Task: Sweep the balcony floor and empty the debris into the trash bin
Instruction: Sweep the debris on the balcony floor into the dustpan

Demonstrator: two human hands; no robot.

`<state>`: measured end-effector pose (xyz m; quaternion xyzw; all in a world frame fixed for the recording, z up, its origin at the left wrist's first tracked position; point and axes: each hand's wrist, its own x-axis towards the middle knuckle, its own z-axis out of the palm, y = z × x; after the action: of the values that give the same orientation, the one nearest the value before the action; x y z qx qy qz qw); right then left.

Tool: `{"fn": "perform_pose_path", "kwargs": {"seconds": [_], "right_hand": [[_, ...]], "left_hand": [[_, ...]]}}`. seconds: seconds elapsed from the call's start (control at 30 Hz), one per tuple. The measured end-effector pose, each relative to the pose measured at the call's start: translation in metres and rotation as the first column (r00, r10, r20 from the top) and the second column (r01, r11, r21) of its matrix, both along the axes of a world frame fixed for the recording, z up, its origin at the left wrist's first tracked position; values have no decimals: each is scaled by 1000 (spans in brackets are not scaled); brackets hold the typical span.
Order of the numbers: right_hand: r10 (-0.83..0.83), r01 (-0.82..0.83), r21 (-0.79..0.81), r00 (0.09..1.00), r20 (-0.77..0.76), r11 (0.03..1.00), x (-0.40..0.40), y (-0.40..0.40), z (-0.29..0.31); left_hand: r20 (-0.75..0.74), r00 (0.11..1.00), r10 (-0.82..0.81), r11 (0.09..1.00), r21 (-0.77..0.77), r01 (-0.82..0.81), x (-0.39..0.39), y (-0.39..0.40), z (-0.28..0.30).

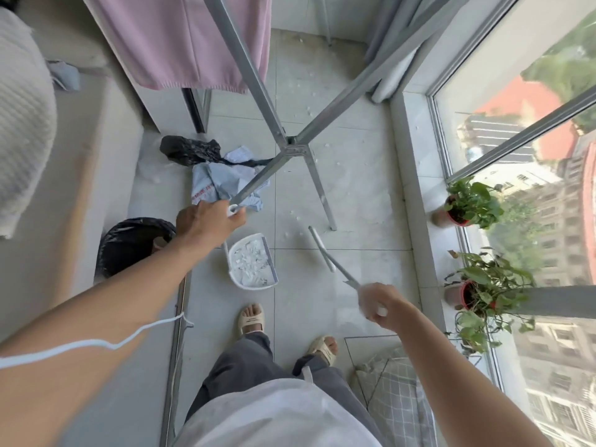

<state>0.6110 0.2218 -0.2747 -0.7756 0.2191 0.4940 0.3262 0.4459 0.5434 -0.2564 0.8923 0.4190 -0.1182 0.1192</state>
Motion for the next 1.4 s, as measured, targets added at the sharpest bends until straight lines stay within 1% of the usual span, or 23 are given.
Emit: {"fn": "perform_pose_path", "kwargs": {"seconds": [0.13, 0.23, 0.37, 0.4, 0.5, 0.57, 0.6, 0.7, 0.73, 0.9, 1.03, 1.1, 1.17, 1.23, 1.33, 1.4], "right_hand": [[-48, 47, 42, 998, 41, 998, 4, 24, -4], [-51, 51, 8, 998, 34, 999, 15, 45, -14], [-92, 93, -15, 995, 25, 996, 27, 72, -42], [-97, 97, -27, 995, 19, 995, 28, 78, -48], [-30, 31, -65, 1000, 5, 997, 25, 92, -70], [-64, 59, -79, 996, -62, 995, 10, 98, -77], [-58, 49, -95, 994, -95, 994, 0, 99, -77], [88, -103, -98, 986, -143, 990, -16, 94, -65], [92, -109, -95, 981, -168, 989, -12, 89, -56], [1, 6, 31, 970, -242, 1000, 38, 56, -12], [-19, 34, 66, 977, -212, 997, 40, 60, -12], [18, -14, 36, 991, -132, 999, 34, 77, -23], [91, -91, -20, 995, -33, 996, 26, 98, -40], [138, -138, -54, 990, 5, 989, 14, 116, -54], [73, -79, -78, 994, -79, 994, -6, 127, -67], [127, -139, -71, 981, -145, 988, -16, 125, -66]], "left_hand": [[-71, 997, -9, 1000, -7, 8, 1, 4, -5], [-100, 995, 8, 1000, -18, -10, 9, 5, -13], [-112, 994, 6, 999, 37, -1, 17, 2, -19], [-108, 994, 1, 999, 49, 4, 18, 2, -20], [-129, 992, 5, 998, 63, 4, 16, 3, -26], [-130, 991, 12, 998, 56, -5, 16, 7, -30], [-126, 992, 19, 999, 46, -13, 17, 12, -32], [-113, 993, 17, 997, 71, -9, 20, 29, -37], [-116, 993, 16, 997, 78, -7, 19, 37, -38], [-81, 995, 55, 995, 86, -48, 15, 74, -41], [-72, 996, 49, 994, 101, -42, 13, 75, -43], [-67, 997, 37, 994, 102, -30, 14, 71, -43], [-68, 997, 30, 995, 101, -23, 18, 68, -44], [-70, 997, 34, 995, 98, -27, 22, 68, -43], [-71, 996, 50, 995, 92, -43, 27, 71, -44], [-66, 996, 59, 994, 93, -52, 29, 72, -44]]}}
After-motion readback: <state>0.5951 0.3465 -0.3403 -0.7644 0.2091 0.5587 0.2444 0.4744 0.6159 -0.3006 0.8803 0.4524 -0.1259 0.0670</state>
